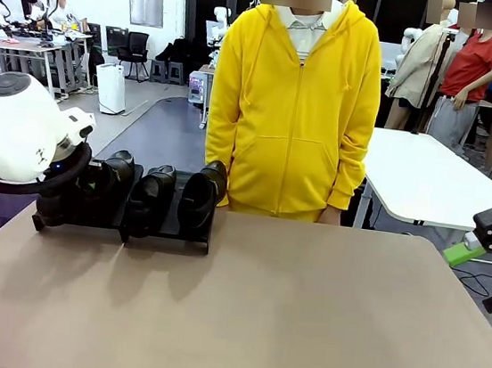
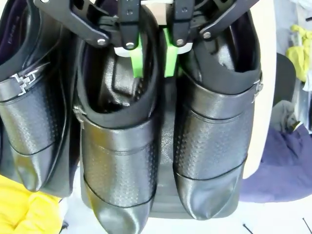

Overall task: Organize the shoes by placing them on the stand.
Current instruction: Place the Shoe from the middle of the table onto the Shoes Stand.

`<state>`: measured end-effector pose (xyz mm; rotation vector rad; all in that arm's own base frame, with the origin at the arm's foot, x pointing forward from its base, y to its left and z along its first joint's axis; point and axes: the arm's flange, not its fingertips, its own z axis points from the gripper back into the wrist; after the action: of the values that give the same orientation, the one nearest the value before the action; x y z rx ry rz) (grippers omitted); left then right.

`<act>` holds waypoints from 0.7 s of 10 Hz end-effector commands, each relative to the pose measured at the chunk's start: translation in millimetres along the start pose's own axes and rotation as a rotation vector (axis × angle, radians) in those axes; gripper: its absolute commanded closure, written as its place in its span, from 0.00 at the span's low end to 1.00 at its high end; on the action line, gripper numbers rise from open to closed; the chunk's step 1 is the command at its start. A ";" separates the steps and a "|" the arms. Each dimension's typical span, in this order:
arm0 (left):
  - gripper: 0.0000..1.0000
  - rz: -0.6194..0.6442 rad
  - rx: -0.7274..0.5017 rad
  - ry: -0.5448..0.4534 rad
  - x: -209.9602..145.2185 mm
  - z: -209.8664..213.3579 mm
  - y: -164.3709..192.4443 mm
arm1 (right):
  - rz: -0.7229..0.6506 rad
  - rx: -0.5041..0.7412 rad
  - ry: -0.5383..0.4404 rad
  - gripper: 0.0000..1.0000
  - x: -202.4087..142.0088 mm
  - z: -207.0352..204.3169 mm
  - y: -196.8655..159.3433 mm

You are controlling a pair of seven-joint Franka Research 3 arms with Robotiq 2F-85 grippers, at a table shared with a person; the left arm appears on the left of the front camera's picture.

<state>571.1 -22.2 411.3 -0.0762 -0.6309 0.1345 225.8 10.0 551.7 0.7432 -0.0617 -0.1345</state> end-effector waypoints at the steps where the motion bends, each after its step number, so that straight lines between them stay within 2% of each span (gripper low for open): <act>1: 0.00 -0.003 0.015 0.018 3.9 -1.4 -1.7 | 0.023 0.033 0.000 0.00 1.8 0.2 2.3; 4: 0.00 -0.038 0.001 0.030 5.4 7.5 -4.6 | 0.023 0.033 0.000 0.00 1.8 0.2 2.3; 7: 0.00 -0.108 -0.023 0.014 14.4 53.6 -15.1 | 0.023 0.033 0.000 0.00 1.8 0.2 2.3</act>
<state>561.6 -37.9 445.0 -0.0651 -0.6169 0.0565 225.9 10.0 551.7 0.7432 -0.0616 -0.1344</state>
